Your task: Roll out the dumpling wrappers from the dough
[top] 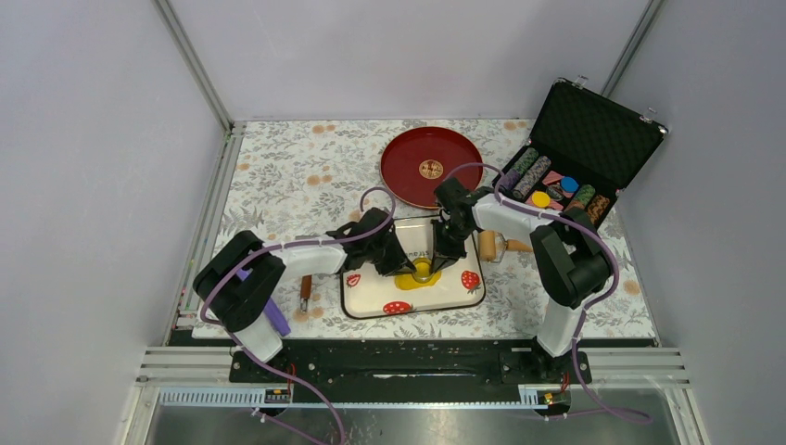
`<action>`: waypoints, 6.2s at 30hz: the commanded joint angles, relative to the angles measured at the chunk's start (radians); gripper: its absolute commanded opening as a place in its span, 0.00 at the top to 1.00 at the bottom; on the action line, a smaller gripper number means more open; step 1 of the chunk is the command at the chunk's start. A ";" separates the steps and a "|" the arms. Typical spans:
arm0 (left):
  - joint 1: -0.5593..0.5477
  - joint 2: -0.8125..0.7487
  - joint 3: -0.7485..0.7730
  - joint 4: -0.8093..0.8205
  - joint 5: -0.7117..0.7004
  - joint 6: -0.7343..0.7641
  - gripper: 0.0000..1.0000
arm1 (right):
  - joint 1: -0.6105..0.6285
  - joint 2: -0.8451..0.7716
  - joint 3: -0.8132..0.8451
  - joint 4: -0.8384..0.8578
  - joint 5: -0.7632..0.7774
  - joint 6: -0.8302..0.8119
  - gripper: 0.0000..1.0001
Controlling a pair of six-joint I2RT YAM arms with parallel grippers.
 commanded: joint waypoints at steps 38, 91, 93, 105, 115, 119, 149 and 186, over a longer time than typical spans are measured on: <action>0.018 -0.110 0.107 -0.198 0.004 0.167 0.50 | 0.050 -0.033 0.092 -0.140 0.005 -0.042 0.49; 0.010 0.008 0.053 -0.119 0.009 0.148 1.00 | -0.039 0.033 -0.015 0.005 -0.115 -0.072 0.99; 0.008 0.013 0.048 -0.120 0.007 0.148 1.00 | -0.039 0.032 -0.026 0.008 -0.106 -0.077 1.00; -0.014 0.028 0.037 -0.134 -0.030 0.140 1.00 | -0.039 0.018 -0.155 0.119 -0.053 -0.083 1.00; -0.022 0.012 0.026 -0.192 -0.096 0.130 1.00 | -0.038 0.030 -0.171 0.116 -0.017 -0.076 1.00; -0.023 0.024 0.022 -0.199 -0.098 0.127 1.00 | -0.037 0.043 -0.154 0.089 -0.004 -0.079 1.00; -0.013 -0.027 0.168 -0.315 -0.064 0.186 0.71 | -0.036 -0.052 0.002 -0.048 -0.055 -0.063 0.68; 0.208 -0.154 -0.242 0.170 0.264 0.152 0.66 | -0.188 -0.515 -0.359 0.101 -0.260 0.064 0.29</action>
